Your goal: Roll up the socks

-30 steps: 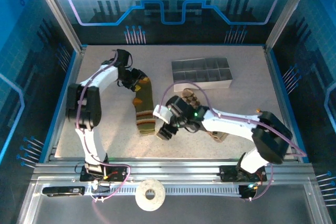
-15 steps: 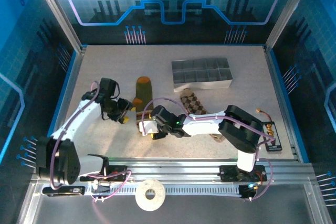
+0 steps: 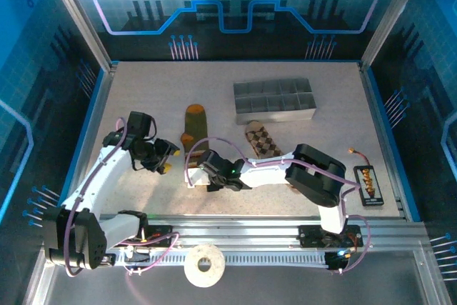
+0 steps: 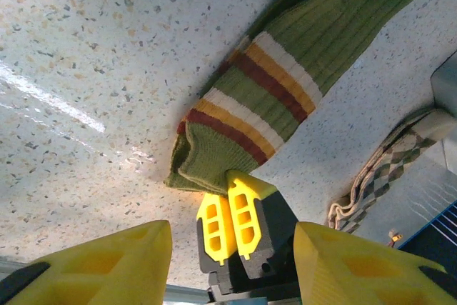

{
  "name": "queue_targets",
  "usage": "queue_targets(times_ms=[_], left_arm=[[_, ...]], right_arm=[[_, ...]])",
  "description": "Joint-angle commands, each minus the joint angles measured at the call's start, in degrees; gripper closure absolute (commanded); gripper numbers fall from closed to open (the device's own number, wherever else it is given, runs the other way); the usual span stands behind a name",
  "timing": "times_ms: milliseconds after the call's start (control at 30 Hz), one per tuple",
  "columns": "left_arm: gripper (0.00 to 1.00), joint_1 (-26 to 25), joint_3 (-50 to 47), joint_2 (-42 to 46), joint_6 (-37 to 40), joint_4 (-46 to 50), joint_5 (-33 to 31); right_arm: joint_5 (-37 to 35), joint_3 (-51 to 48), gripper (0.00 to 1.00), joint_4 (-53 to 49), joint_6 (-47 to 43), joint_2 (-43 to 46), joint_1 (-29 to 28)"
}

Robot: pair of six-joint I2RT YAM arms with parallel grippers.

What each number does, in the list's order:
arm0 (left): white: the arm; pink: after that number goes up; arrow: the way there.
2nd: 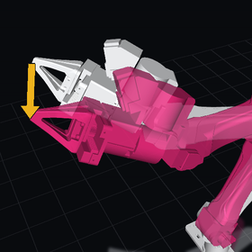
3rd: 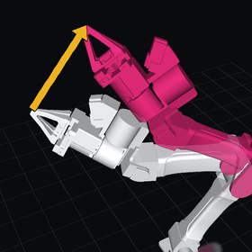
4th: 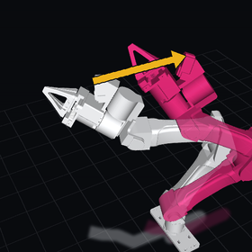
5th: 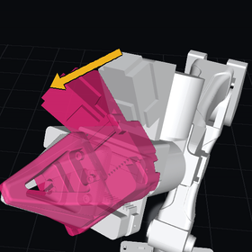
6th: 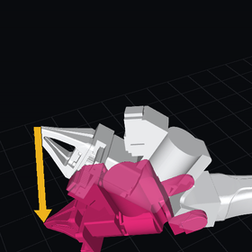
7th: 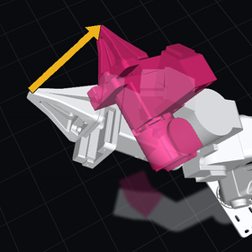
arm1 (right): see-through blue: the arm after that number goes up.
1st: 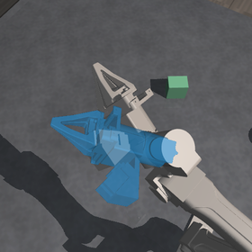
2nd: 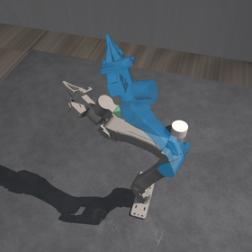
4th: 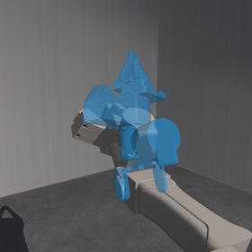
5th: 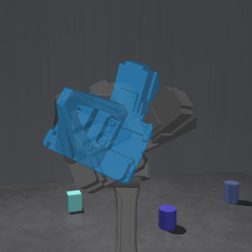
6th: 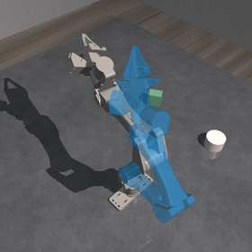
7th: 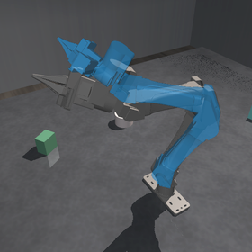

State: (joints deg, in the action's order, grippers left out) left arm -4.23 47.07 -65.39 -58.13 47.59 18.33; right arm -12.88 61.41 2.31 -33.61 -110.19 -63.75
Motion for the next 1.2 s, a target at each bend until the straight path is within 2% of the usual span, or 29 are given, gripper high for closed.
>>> queue_targets(times_ms=[0, 100, 367, 533, 933, 1167], left_arm=[[0.51, 0.71, -0.52, 0.92, 1.31, 2.06, 1.45], [0.51, 0.71, -1.14, 1.04, 1.68, 1.89, 1.40], [0.51, 0.98, -2.88, 1.13, 2.05, 1.18, 1.35], [0.51, 1.02, -4.08, 1.33, 2.14, 1.35, 1.62], [0.53, 0.98, -7.84, 5.56, 0.58, 2.36, 3.88], [0.59, 0.25, -11.22, 8.81, -2.82, 0.35, 7.16]], right_arm=[[0.88, 1.23, 0.95, -3.47, 2.64, 1.24, -0.79], [3.20, 0.79, 1.00, -6.85, 5.10, 4.00, -1.65], [12.35, 1.97, 1.00, -14.41, 17.80, 7.53, -3.06], [18.39, 7.19, 1.00, -19.42, 21.89, 3.36, -1.49], [33.85, 18.38, 1.00, -27.76, 31.11, -5.36, 7.08], [36.98, 23.85, 1.00, -31.60, 33.32, -9.87, 8.99]])
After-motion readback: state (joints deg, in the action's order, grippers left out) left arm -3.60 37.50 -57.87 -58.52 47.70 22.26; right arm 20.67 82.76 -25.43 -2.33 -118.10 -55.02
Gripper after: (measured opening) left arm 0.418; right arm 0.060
